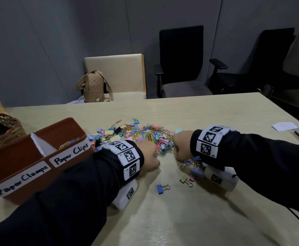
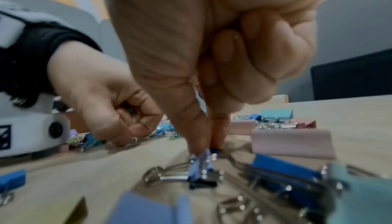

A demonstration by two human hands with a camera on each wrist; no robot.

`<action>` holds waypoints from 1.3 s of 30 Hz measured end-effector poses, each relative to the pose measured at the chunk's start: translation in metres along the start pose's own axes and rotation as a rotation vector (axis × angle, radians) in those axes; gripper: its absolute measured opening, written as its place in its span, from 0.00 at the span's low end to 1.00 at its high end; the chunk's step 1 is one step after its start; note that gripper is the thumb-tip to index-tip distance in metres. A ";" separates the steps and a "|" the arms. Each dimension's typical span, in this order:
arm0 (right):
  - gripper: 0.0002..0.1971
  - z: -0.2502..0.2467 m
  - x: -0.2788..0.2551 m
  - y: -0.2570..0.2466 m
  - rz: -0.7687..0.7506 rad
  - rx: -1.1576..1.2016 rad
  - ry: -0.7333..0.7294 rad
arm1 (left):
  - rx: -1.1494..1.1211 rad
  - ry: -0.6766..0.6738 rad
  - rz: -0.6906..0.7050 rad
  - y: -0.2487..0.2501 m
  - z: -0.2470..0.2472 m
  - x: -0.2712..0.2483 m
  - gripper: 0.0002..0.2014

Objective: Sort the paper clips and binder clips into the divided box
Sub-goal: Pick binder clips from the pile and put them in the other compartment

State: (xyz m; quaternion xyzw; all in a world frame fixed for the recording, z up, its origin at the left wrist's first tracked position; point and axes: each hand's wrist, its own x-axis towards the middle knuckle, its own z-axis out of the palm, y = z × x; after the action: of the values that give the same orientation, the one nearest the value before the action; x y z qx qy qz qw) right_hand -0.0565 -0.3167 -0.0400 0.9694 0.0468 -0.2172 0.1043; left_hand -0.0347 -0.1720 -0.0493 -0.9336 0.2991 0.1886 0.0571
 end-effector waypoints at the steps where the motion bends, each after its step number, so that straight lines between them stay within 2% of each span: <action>1: 0.11 0.002 -0.001 -0.001 0.004 -0.019 0.009 | -0.021 0.000 -0.025 -0.001 -0.001 -0.001 0.12; 4: 0.05 0.004 -0.004 0.001 0.030 0.036 0.011 | -0.148 -0.001 -0.047 -0.010 -0.009 -0.004 0.14; 6: 0.05 -0.001 -0.002 0.009 0.045 0.228 0.028 | -0.242 0.010 -0.036 -0.017 -0.017 -0.007 0.16; 8: 0.10 -0.010 -0.001 0.021 0.095 0.568 0.132 | -0.344 0.053 -0.047 -0.022 -0.023 -0.011 0.17; 10: 0.19 -0.016 -0.001 0.031 0.141 0.792 0.239 | -0.503 0.106 -0.074 -0.026 -0.027 -0.013 0.17; 11: 0.20 -0.017 -0.001 0.036 0.159 0.881 0.253 | -0.600 0.117 -0.088 -0.028 -0.028 -0.014 0.17; 14: 0.14 -0.011 0.003 0.043 0.144 1.149 0.219 | -0.801 0.083 -0.082 -0.034 -0.028 -0.015 0.16; 17: 0.10 -0.004 0.007 0.044 0.118 1.353 0.163 | -0.880 0.012 -0.061 -0.038 -0.024 -0.013 0.14; 19: 0.13 -0.003 0.008 0.041 0.088 1.306 0.143 | -0.883 -0.048 -0.043 -0.038 -0.022 -0.014 0.13; 22: 0.08 -0.006 0.008 0.030 -0.002 0.906 0.243 | -0.814 -0.059 -0.084 -0.030 -0.022 -0.015 0.10; 23: 0.07 -0.008 0.007 0.025 -0.020 0.759 0.281 | -0.729 -0.018 -0.101 -0.026 -0.023 -0.013 0.12; 25: 0.15 -0.011 0.007 0.016 0.006 0.494 0.307 | -0.462 0.084 -0.062 -0.018 -0.025 -0.007 0.16; 27: 0.21 -0.012 0.012 0.011 0.039 0.346 0.275 | -0.245 0.163 -0.004 -0.011 -0.026 -0.003 0.14; 29: 0.21 -0.013 0.019 0.008 0.058 0.305 0.226 | -0.148 0.180 0.039 -0.008 -0.025 0.003 0.10; 31: 0.18 -0.013 0.021 0.006 0.066 0.295 0.212 | -0.084 0.141 0.057 -0.006 -0.022 0.007 0.06; 35: 0.12 -0.013 0.017 0.009 0.040 0.310 0.246 | -0.031 0.135 0.073 -0.002 -0.019 0.013 0.02; 37: 0.10 -0.011 0.014 0.013 0.025 0.328 0.261 | -0.021 0.136 0.086 -0.001 -0.018 0.015 0.02; 39: 0.15 -0.011 0.013 0.014 0.026 0.312 0.262 | -0.010 0.114 0.077 -0.001 -0.016 0.013 0.05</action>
State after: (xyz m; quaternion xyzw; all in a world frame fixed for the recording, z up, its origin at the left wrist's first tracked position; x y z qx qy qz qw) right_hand -0.0381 -0.3271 -0.0340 0.9943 0.0132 -0.0923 -0.0515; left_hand -0.0190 -0.1813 -0.0399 -0.9310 0.3366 0.1386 0.0278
